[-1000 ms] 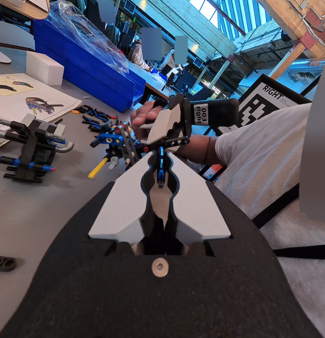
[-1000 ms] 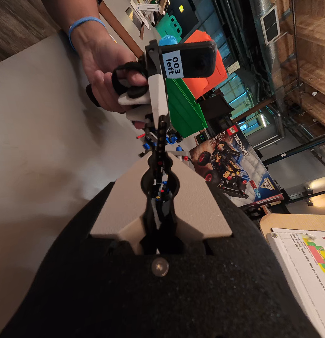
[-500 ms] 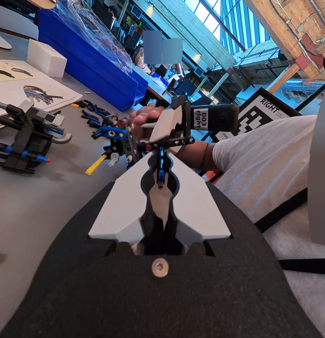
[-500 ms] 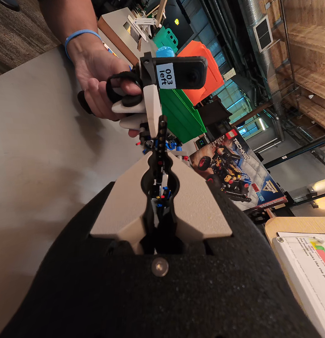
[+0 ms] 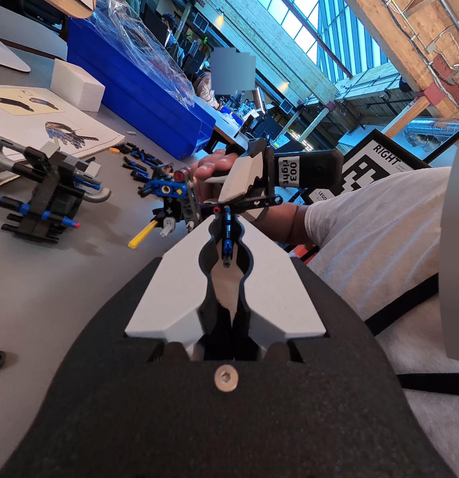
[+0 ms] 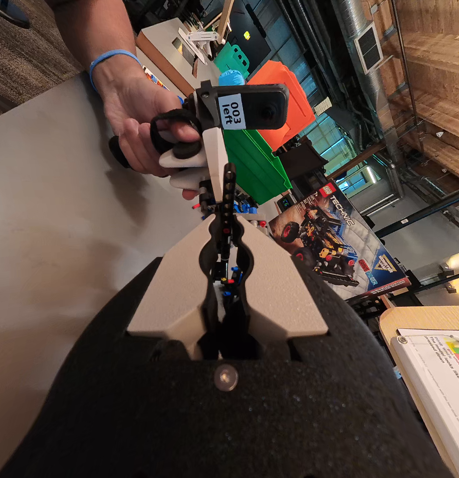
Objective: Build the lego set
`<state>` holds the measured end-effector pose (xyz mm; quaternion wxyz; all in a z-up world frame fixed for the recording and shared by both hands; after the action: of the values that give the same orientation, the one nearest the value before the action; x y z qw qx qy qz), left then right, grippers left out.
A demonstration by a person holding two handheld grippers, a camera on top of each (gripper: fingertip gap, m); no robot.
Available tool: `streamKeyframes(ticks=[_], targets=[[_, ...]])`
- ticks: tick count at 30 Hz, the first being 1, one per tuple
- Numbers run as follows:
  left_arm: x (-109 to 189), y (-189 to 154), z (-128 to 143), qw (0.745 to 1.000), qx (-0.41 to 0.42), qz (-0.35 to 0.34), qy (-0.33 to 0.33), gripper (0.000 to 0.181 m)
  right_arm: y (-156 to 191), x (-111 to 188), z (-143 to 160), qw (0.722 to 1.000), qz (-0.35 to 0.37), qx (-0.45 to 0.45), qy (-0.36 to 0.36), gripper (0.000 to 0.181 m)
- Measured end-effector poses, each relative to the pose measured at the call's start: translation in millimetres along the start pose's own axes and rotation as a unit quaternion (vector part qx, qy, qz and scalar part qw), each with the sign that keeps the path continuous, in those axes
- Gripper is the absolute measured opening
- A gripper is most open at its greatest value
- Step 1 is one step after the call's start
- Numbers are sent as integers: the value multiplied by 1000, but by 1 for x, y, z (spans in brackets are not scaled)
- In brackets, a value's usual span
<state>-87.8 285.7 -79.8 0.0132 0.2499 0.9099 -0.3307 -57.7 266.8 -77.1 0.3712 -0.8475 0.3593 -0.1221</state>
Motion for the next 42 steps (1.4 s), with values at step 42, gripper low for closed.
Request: streamKeyframes(ticks=[42], targets=[[1, 10, 10, 1000, 11, -11, 20, 5, 12, -1, 10, 994, -20, 90, 61, 7]])
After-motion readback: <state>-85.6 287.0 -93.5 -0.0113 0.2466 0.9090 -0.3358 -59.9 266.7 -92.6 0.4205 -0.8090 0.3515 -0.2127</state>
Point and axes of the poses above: each gripper's, where its closed fingertips meet, x back along the fingers, z out of its underside, y = z × x across the jaws, the point moved 2 cm from there along x, back along the fingers, and after that the axes turned 15 degrees about -y, right-handed, at the moved point
